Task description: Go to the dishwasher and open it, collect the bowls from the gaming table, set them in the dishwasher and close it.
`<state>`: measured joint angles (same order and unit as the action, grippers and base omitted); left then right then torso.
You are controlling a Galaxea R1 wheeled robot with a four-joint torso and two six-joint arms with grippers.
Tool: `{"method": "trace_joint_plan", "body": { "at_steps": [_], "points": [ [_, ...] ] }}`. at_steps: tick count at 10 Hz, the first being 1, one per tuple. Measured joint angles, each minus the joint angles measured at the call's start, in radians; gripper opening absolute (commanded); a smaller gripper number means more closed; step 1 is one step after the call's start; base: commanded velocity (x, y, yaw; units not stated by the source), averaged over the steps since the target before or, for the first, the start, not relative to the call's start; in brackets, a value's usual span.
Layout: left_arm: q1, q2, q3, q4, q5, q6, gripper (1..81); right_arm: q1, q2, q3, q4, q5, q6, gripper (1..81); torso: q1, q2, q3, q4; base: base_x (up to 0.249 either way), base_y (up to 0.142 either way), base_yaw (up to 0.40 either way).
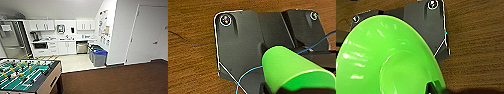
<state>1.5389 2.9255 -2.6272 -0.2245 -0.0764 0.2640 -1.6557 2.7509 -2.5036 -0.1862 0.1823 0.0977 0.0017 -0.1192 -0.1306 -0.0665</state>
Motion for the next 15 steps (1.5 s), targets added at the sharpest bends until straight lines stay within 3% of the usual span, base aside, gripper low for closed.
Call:
{"method": "trace_joint_plan", "body": {
  "at_steps": [15],
  "points": [
    [0.003,0.0,-0.001,0.0,-0.001,0.0,1.0,0.007,0.003,-0.005,0.0,-0.003,0.0,1.0,0.0,0.0,0.0,0.0,0.152,0.0,0.0]
  ]
}}
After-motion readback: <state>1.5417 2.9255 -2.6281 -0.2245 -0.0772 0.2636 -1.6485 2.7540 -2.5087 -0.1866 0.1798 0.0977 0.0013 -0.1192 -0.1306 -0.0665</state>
